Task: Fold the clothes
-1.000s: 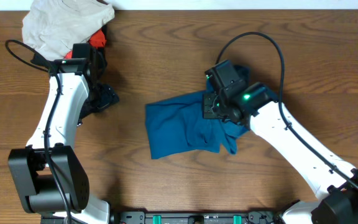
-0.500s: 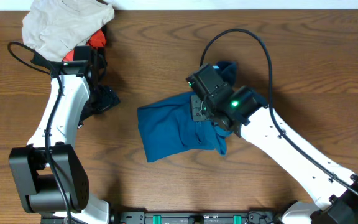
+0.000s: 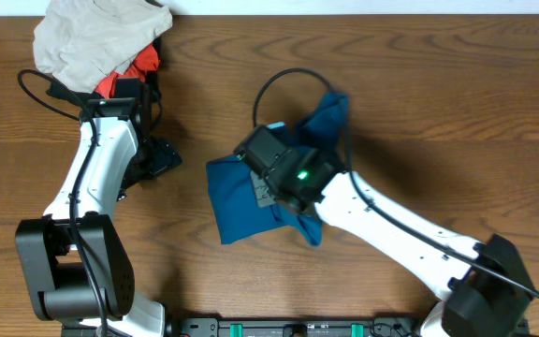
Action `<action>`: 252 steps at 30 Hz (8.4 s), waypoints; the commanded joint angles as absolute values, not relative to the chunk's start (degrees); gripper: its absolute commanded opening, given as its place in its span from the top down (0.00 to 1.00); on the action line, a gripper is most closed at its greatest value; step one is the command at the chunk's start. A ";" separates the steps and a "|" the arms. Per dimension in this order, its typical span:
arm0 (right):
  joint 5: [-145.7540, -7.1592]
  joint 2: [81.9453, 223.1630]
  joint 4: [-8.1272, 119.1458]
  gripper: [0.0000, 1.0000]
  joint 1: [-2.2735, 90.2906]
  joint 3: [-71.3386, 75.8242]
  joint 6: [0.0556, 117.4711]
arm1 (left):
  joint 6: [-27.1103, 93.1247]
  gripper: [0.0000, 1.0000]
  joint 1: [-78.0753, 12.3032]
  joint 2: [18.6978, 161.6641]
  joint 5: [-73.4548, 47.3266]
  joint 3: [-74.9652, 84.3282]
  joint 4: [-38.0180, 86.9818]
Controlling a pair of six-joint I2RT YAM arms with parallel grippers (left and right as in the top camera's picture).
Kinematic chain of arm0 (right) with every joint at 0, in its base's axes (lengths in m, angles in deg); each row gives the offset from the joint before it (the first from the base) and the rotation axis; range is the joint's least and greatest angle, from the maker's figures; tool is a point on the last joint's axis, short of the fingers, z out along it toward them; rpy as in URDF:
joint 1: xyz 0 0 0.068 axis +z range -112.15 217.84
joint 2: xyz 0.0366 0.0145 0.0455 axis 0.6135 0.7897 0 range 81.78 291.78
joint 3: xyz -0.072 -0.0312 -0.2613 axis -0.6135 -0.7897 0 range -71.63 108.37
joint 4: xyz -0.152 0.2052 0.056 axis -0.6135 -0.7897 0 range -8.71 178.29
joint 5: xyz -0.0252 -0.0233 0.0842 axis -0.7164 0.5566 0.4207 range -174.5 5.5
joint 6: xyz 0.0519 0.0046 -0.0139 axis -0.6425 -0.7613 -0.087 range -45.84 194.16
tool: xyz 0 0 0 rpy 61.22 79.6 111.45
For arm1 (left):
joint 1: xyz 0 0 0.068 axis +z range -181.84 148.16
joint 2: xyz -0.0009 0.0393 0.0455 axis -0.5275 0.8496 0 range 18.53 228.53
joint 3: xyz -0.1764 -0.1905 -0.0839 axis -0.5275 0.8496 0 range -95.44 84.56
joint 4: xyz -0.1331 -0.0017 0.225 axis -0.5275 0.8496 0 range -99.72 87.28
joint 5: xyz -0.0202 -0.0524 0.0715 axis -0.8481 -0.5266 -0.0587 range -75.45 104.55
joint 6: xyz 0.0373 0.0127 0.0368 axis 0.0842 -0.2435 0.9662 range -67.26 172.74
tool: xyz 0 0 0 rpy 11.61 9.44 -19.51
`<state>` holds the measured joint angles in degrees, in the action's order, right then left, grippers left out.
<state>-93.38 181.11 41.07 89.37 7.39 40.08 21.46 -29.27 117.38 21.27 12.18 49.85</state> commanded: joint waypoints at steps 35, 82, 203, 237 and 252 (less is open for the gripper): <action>-89.89 182.27 36.11 0.01 86.47 21.86 51.66 | 22.07 0.02 -29.01 117.56 22.52 13.12 50.66; -68.01 182.22 45.12 0.01 78.14 4.29 18.22 | 22.05 0.02 -29.01 117.58 22.52 13.21 50.63; -84.73 193.48 37.05 0.47 106.31 12.53 85.63 | 11.90 0.02 -8.44 117.58 27.04 13.21 50.22; -98.46 199.38 35.98 0.51 108.34 17.44 86.02 | 11.93 0.02 -8.44 117.58 27.02 13.21 50.68; -98.32 201.42 34.03 0.55 108.15 17.44 86.00 | 11.93 0.02 -8.44 117.58 27.02 13.21 50.66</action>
